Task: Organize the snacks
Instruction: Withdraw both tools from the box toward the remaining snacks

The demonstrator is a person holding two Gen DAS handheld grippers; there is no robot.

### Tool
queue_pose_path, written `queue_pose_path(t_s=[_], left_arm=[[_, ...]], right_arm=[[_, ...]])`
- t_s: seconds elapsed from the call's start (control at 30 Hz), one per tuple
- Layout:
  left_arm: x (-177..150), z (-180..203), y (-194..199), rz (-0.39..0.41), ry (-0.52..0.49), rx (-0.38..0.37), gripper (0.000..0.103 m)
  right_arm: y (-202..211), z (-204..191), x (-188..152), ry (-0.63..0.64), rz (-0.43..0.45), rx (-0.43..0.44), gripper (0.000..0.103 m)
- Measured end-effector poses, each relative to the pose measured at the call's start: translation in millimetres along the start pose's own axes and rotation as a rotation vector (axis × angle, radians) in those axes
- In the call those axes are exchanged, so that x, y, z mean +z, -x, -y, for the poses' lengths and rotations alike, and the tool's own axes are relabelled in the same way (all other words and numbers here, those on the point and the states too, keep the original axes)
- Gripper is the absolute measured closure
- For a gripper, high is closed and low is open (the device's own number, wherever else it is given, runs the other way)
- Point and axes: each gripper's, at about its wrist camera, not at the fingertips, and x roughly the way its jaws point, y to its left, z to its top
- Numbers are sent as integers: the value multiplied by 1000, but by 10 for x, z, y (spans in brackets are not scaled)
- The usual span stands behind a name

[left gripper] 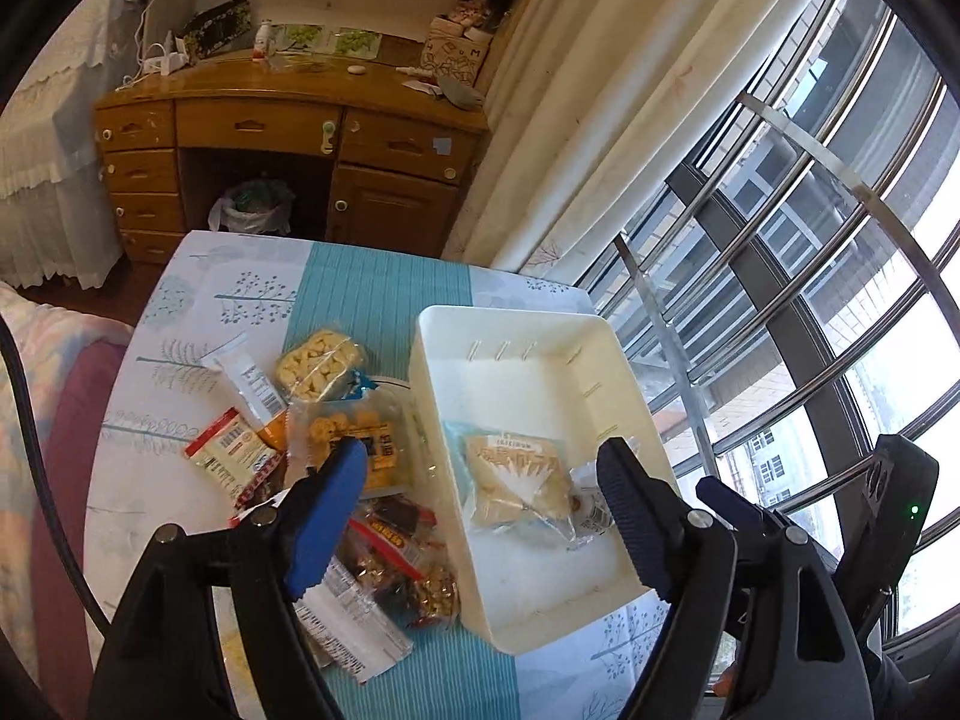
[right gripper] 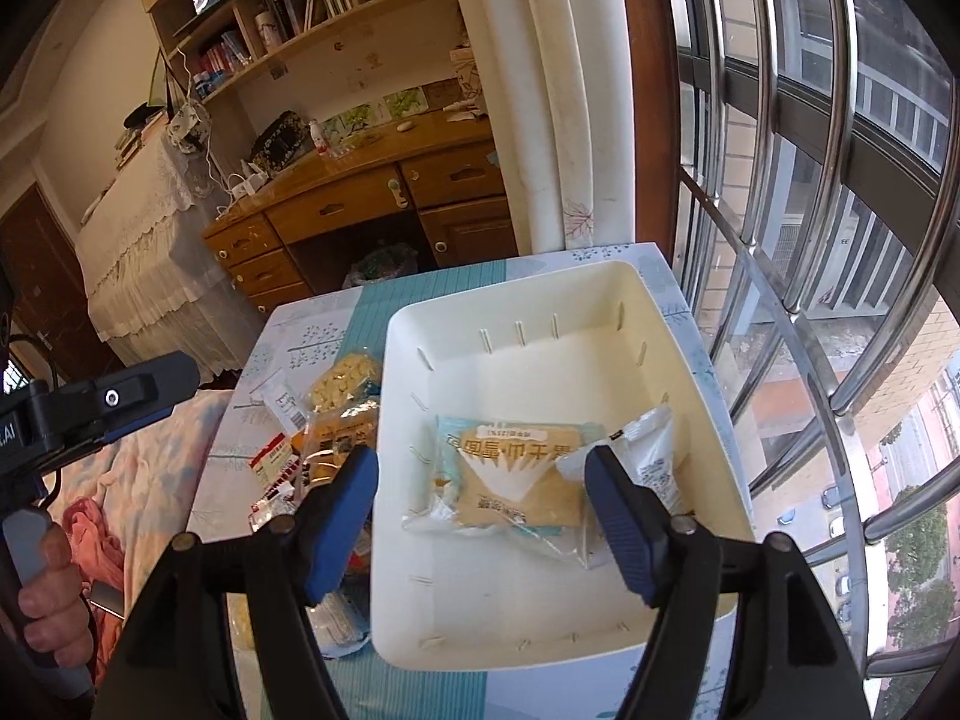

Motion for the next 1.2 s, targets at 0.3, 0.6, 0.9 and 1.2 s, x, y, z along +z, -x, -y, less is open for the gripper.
queue_pose_path(t_s=[0.3, 0.6, 0.9, 1.2], left_arm=[[-164, -341, 393, 4, 10, 34, 22], [-298, -778, 720, -31, -2, 49, 21], [-425, -1271, 900, -94, -11, 50, 15], [-586, -1697, 884, -186, -27, 37, 10]], right_arm=[[105, -370, -163, -12, 34, 41, 31], [165, -823, -335, -27, 50, 56, 31], [156, -1254, -587, -61, 50, 25, 31], [150, -1597, -873, -95, 32, -22, 31]])
